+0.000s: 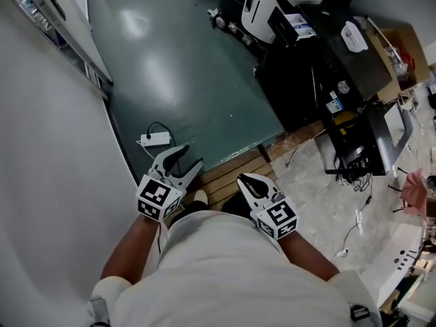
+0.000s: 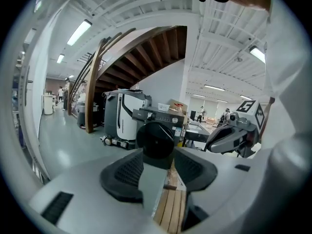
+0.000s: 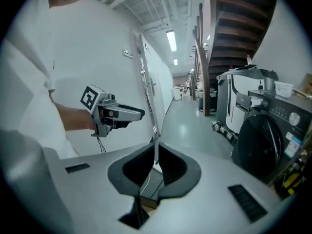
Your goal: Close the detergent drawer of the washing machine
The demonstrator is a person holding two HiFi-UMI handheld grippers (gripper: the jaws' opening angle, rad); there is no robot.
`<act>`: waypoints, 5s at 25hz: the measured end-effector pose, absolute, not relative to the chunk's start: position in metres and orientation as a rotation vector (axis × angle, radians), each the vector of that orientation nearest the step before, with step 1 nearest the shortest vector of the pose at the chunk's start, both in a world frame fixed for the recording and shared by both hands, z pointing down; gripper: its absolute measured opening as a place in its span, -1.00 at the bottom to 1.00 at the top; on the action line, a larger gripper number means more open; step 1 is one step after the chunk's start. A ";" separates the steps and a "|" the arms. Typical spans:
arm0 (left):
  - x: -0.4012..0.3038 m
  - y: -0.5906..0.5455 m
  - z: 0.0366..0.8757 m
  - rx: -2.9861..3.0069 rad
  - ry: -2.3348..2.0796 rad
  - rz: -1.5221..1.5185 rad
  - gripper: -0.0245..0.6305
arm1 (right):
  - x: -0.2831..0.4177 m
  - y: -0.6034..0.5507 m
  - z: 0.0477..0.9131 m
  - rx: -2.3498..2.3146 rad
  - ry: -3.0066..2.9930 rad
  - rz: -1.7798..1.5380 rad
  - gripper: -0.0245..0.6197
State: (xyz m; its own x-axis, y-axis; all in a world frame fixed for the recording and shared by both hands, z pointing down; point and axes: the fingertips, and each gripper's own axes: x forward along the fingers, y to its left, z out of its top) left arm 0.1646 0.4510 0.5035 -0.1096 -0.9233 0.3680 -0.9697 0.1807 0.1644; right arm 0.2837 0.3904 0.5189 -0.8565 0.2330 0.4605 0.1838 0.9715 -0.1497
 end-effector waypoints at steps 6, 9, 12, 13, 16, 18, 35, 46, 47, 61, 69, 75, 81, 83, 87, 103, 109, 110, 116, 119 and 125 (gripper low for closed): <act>0.128 0.455 0.497 1.739 -2.089 0.113 -0.33 | 0.249 0.390 0.512 -0.325 -2.588 0.136 -0.90; 0.111 0.448 0.504 1.718 -2.091 0.095 -0.33 | 0.226 0.379 0.516 -0.336 -2.579 0.140 -0.90; 0.089 0.439 0.510 1.694 -2.092 0.094 -0.34 | 0.203 0.368 0.524 -0.358 -2.562 0.133 -0.90; 0.080 0.436 0.512 1.684 -2.093 0.096 -0.34 | 0.193 0.364 0.527 -0.365 -2.558 0.139 -0.90; 0.045 0.421 0.514 1.654 -2.097 0.100 -0.34 | 0.156 0.344 0.531 -0.388 -2.560 0.148 -0.90; 0.021 0.405 0.512 1.643 -2.101 0.109 -0.35 | 0.130 0.327 0.529 -0.400 -2.568 0.149 -0.90; -0.137 0.207 0.390 1.754 -2.063 0.230 -0.39 | -0.021 0.148 0.424 -0.256 -2.618 0.250 -0.90; -0.208 0.100 0.396 1.994 -1.869 0.352 -0.39 | -0.069 0.078 0.414 0.167 -2.603 0.331 -0.90; -0.214 0.091 0.398 2.018 -1.856 0.371 -0.39 | -0.074 0.072 0.411 0.209 -2.601 0.328 -0.90; -0.188 -0.022 0.441 2.330 -1.540 0.472 -0.34 | -0.046 0.041 0.417 0.770 -2.494 0.487 -0.90; -0.153 -0.072 0.463 2.354 -1.508 0.493 -0.34 | -0.013 0.015 0.418 0.921 -2.486 0.525 -0.90; -0.138 -0.106 0.482 2.336 -1.500 0.552 -0.33 | 0.006 -0.001 0.423 0.951 -2.458 0.556 -0.90; -0.127 -0.137 0.494 2.341 -1.487 0.606 -0.33 | 0.023 -0.016 0.426 0.986 -2.425 0.575 -0.90; -0.125 -0.144 0.498 2.337 -1.487 0.615 -0.33 | 0.028 -0.019 0.426 0.993 -2.413 0.580 -0.90; -0.122 -0.157 0.507 2.324 -1.487 0.634 -0.33 | 0.039 -0.026 0.427 1.021 -2.393 0.598 -0.90; -0.115 -0.201 0.537 2.272 -1.503 0.690 -0.33 | 0.074 -0.042 0.443 1.057 -2.330 0.677 -0.90; -0.115 -0.207 0.540 2.253 -1.536 0.693 -0.32 | 0.079 -0.048 0.448 1.054 -2.319 0.704 -0.90; -0.115 -0.207 0.540 2.250 -1.539 0.690 -0.32 | 0.080 -0.049 0.449 1.052 -2.319 0.707 -0.90; -0.115 -0.209 0.541 2.239 -1.563 0.693 -0.33 | 0.080 -0.052 0.454 1.049 -2.313 0.728 -0.90; -0.115 -0.209 0.542 2.234 -1.576 0.704 -0.35 | 0.082 -0.054 0.456 1.052 -2.310 0.736 -0.90; -0.112 -0.222 0.541 2.234 -1.579 0.704 -0.35 | 0.084 -0.056 0.458 1.059 -2.304 0.747 -0.90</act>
